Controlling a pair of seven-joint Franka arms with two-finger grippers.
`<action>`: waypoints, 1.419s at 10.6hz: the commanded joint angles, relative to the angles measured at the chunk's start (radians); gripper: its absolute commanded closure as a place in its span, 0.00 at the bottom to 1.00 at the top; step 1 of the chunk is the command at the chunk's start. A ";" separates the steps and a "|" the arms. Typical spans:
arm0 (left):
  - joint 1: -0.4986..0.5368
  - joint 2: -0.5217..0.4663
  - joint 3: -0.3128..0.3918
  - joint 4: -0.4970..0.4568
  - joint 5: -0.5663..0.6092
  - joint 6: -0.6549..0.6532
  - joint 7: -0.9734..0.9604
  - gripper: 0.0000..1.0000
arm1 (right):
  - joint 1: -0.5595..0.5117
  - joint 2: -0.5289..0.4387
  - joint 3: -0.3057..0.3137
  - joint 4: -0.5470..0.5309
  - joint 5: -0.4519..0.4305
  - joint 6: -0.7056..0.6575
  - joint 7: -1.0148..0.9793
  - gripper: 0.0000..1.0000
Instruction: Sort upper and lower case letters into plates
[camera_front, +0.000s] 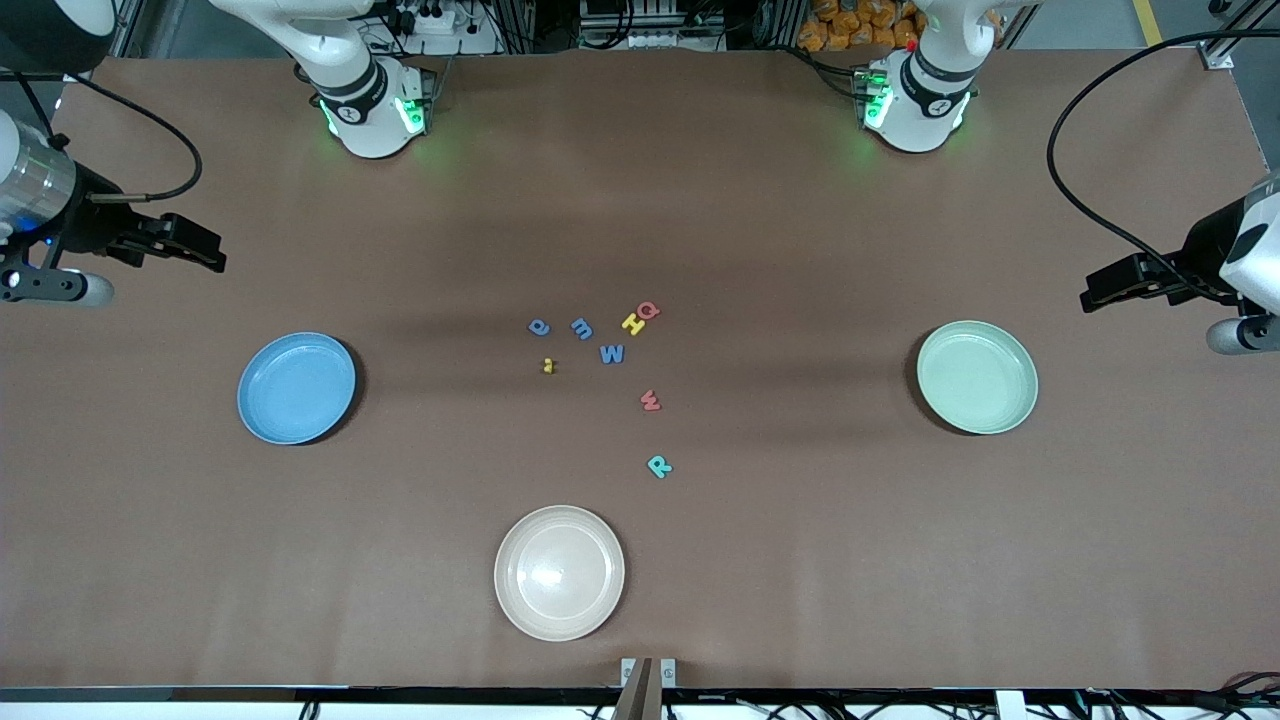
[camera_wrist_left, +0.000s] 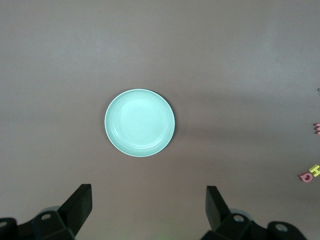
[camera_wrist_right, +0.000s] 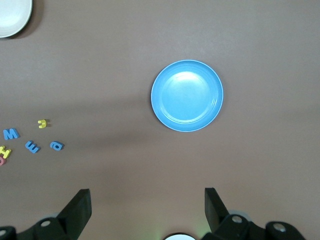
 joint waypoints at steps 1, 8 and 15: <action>0.002 -0.008 -0.003 0.000 0.015 -0.017 -0.003 0.00 | -0.009 0.015 0.000 0.017 -0.001 -0.014 -0.006 0.00; -0.001 -0.013 -0.006 -0.006 0.012 -0.051 -0.002 0.00 | -0.006 0.015 0.002 0.017 0.017 -0.005 -0.003 0.00; -0.006 -0.010 -0.012 0.000 0.012 -0.051 -0.001 0.00 | 0.072 0.195 0.005 0.075 0.042 0.155 0.055 0.00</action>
